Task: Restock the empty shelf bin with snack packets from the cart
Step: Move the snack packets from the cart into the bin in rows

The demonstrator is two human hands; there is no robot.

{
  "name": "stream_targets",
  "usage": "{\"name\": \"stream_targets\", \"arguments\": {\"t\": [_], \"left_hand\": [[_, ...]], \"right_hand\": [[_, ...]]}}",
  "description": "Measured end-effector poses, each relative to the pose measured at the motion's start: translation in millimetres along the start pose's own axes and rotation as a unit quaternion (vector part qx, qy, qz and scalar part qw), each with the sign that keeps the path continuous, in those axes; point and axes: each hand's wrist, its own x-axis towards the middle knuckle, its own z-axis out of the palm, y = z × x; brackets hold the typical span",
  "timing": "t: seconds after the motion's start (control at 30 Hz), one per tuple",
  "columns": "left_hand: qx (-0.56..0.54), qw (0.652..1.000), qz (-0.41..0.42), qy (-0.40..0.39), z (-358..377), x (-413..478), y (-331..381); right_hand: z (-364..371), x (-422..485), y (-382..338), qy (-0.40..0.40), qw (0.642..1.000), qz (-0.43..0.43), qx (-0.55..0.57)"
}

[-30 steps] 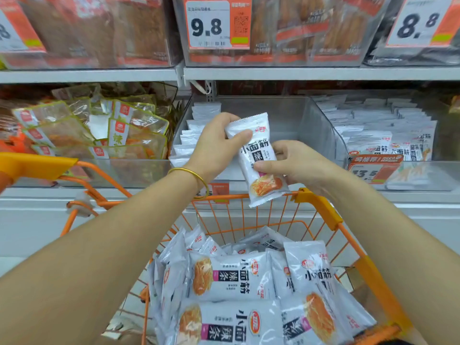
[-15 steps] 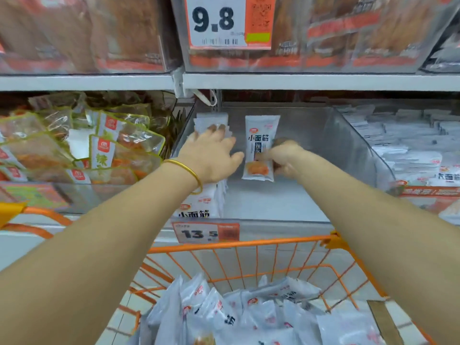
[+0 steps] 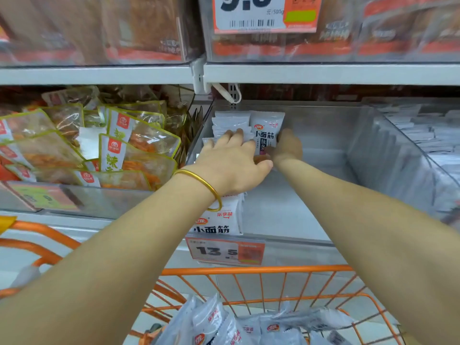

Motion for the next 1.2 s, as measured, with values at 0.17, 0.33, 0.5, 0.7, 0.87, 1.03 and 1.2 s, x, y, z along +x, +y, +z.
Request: {"name": "stream_targets", "arguments": {"t": [0.17, 0.33, 0.5, 0.7, 0.87, 1.03, 1.2], "left_hand": [[-0.008, 1.000, -0.003, -0.003, 1.0, 2.3, -1.4], [-0.032, 0.999, -0.002, 0.004, -0.3, 2.2, -2.6], [-0.092, 0.993, 0.016, 0.078, -9.0, -12.5, -2.3], [-0.131, 0.968, 0.091, 0.195, -10.6, -65.8, 26.1], [-0.098, 0.962, 0.153, 0.202, 13.1, -94.1, 49.2], [-0.066, 0.963, 0.189, 0.182, 29.8, -109.7, 70.7], [-0.119, 0.954, 0.217, 0.170, 36.4, -114.7, 81.2]], "right_hand": [[8.5, 1.8, -3.1, 0.003, 0.999, -0.004, -0.033], [4.3, 2.2, -3.6, -0.020, 0.999, 0.026, -0.031], [-43.5, -21.5, -14.6, -0.057, 0.996, 0.003, -0.069], [-154.0, -140.7, -18.5, -0.190, 0.972, -0.135, 0.020], [-190.8, -209.8, 19.4, -0.426, 0.845, -0.178, -0.269], [-175.7, -227.7, 54.8, -0.484, 0.722, -0.207, -0.449], [-191.4, -224.2, 52.5, -0.424, 0.811, -0.228, -0.333]]}}
